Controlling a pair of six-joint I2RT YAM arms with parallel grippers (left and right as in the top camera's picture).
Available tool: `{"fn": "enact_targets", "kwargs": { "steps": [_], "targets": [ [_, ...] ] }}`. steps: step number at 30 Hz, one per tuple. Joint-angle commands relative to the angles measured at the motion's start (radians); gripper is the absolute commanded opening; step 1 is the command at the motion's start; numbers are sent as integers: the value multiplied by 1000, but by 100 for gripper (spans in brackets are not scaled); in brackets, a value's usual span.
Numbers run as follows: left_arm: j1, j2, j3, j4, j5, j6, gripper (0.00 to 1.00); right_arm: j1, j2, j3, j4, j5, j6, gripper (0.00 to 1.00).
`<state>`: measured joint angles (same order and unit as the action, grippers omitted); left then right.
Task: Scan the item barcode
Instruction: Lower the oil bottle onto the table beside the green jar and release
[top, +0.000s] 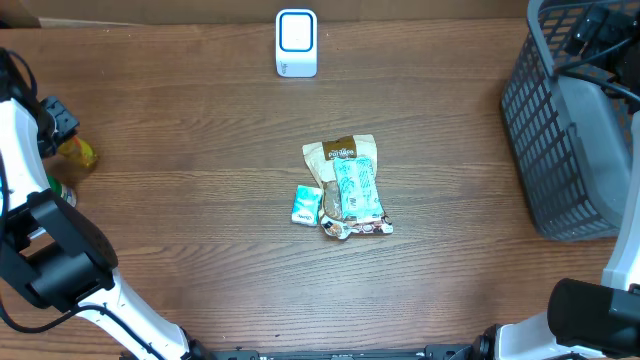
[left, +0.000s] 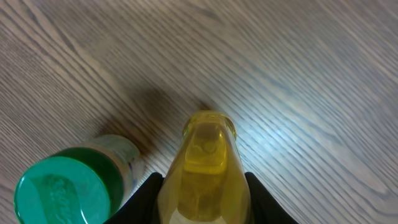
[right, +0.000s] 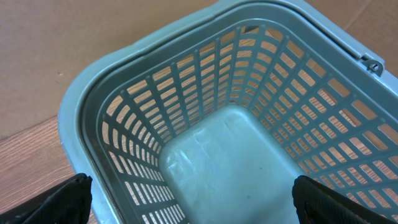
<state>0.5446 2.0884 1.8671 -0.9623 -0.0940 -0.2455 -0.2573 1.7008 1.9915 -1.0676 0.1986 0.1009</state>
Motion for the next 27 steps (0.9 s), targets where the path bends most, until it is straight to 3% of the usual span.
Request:
{"fn": "enact_targets", "kwargs": {
  "steps": [1,10,14,27],
  "targets": [
    [22,1,-32,26,-10,-16,27,0,-10,18,4,10,4,100],
    [31,1,-53,71,62,-17,29,0,-10,18,4,10,4,100],
    [31,1,-53,74,61,-16,36,0,-10,18,3,10,4,100],
    [29,1,-53,51,62,-17,34,0,-10,18,3,10,4,100]
  ]
}}
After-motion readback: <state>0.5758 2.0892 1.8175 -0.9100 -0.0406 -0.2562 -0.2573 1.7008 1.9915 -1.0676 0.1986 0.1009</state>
